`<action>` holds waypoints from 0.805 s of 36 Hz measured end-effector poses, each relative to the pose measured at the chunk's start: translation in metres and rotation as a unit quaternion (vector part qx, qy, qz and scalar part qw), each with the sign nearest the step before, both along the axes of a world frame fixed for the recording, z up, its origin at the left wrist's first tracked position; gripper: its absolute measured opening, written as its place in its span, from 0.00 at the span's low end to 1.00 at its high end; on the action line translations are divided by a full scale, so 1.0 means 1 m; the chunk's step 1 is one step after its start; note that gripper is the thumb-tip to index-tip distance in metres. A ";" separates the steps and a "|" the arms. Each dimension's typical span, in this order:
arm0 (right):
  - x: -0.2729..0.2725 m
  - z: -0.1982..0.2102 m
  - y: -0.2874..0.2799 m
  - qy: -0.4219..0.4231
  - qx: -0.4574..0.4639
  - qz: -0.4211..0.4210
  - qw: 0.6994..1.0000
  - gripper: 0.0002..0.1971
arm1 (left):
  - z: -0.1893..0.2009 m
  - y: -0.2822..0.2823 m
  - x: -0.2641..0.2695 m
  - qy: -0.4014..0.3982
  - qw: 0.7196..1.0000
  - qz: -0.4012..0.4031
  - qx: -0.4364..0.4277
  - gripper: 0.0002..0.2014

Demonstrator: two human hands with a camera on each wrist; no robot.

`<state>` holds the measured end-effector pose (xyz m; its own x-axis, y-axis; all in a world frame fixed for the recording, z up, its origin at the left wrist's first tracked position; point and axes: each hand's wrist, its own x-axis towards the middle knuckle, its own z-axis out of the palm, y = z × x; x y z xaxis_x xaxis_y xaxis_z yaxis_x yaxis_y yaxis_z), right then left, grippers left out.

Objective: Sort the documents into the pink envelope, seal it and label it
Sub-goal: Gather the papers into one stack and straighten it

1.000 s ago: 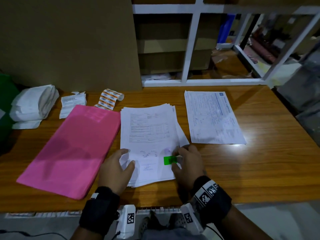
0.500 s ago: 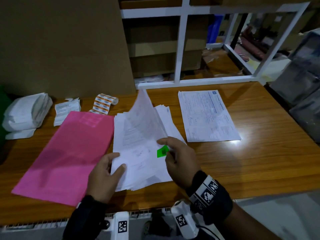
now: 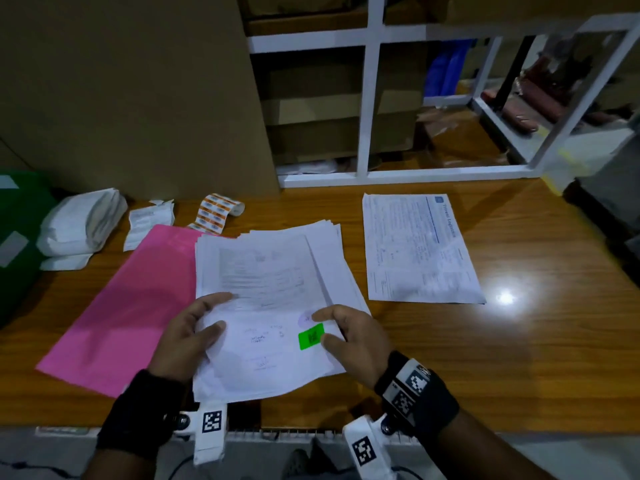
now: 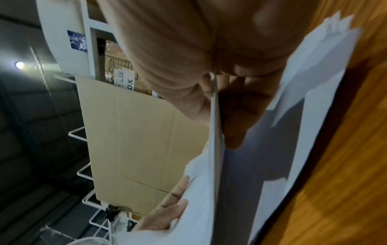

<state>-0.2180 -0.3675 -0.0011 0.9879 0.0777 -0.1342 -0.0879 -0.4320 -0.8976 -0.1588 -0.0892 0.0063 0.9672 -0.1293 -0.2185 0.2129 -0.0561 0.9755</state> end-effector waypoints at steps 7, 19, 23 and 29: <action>0.003 -0.010 -0.010 -0.040 -0.115 -0.113 0.986 0.09 | 0.006 -0.001 0.004 -0.001 1.000 -0.010 -0.008 0.22; 0.012 -0.008 -0.016 -0.003 -0.160 -0.094 0.983 0.06 | 0.010 -0.015 0.005 0.009 0.998 -0.018 -0.054 0.23; 0.021 -0.002 -0.020 -0.043 -0.136 -0.094 0.985 0.04 | 0.000 -0.012 0.013 0.008 0.998 -0.019 -0.059 0.24; 0.024 -0.002 -0.010 -0.082 -0.171 -0.078 0.979 0.18 | -0.019 -0.007 0.021 -0.062 0.997 -0.039 0.012 0.27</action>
